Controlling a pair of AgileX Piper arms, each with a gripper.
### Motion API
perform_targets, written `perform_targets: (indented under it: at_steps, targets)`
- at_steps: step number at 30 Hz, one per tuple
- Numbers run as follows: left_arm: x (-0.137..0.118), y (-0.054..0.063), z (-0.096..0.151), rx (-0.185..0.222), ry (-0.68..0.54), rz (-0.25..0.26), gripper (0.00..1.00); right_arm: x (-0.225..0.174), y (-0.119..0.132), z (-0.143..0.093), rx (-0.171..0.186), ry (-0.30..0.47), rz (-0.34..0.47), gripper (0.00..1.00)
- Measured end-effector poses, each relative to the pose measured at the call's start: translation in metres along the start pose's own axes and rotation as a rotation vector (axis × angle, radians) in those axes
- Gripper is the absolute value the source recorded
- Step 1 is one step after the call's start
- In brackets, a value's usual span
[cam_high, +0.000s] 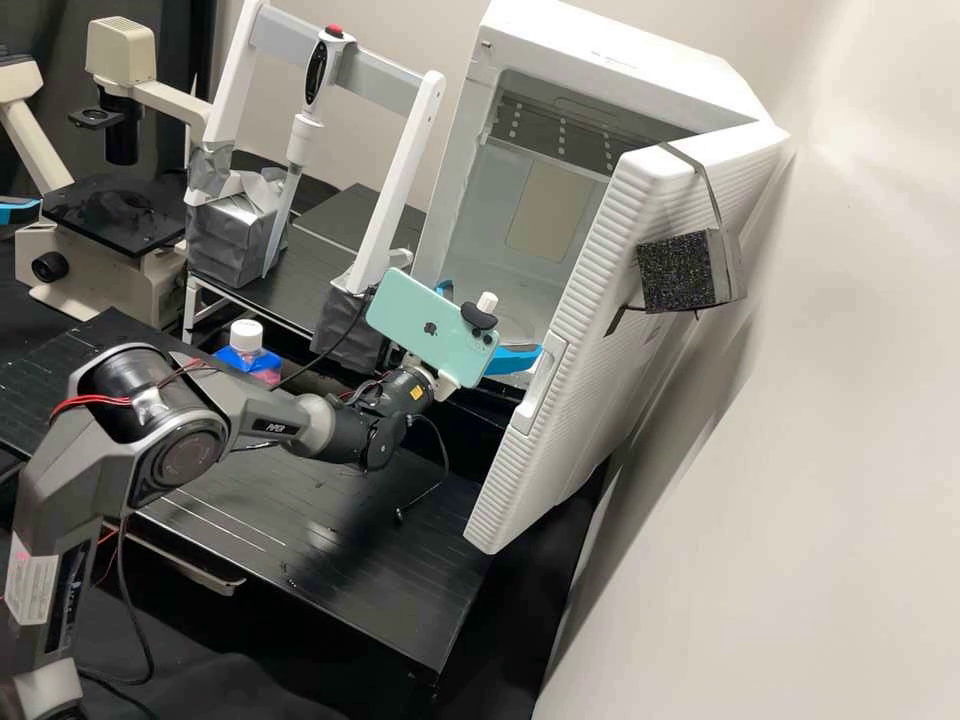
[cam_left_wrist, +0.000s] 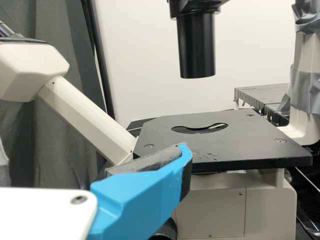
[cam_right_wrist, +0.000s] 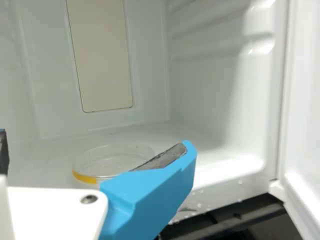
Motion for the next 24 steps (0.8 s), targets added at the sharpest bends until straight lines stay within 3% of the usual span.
perform_targets:
  at_steps: [24]
  targets:
    - [0.000, 0.000, 0.000, 0.000, 0.000, 0.000, 1.00, 0.033, -0.014, 0.018, -0.007, -0.053, -0.026, 1.00]
